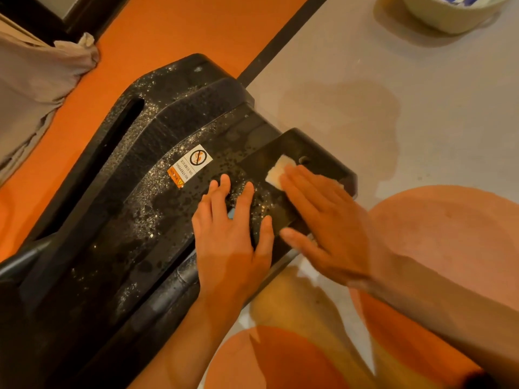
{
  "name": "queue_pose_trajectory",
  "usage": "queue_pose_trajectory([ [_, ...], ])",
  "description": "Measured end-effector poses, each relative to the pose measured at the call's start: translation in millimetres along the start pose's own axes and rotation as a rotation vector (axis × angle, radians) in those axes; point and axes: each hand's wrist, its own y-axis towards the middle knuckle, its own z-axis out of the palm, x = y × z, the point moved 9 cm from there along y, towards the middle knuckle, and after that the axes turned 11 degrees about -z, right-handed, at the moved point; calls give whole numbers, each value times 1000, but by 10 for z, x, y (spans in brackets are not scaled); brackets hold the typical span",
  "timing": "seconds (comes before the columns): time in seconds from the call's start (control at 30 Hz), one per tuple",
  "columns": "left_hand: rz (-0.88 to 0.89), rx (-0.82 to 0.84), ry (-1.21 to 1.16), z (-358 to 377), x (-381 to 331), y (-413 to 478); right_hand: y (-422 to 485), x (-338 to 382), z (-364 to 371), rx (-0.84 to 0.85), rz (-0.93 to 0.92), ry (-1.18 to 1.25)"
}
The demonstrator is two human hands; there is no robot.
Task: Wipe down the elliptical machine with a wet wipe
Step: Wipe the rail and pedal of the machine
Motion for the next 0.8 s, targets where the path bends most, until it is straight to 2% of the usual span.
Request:
queue_pose_trajectory([
  [0.17,-2,14,10,11,-2,4,245,-601,-141,-83,310,166],
  [0.3,-8,34,-57,4,26,-13,213,93,73,-11,116,-51],
  [0.37,7,53,-97,-6,57,-11,88,313,158,-22,75,-46],
  [0.47,20,-6,-79,-137,186,-84,61,237,116,-125,61,35],
  [0.63,-146,-9,-45,-284,827,-403,32,-84,-26,-191,99,94],
  [0.8,-194,7,-28,-243,1191,-587,-56,-251,-42,-323,244,166],
])
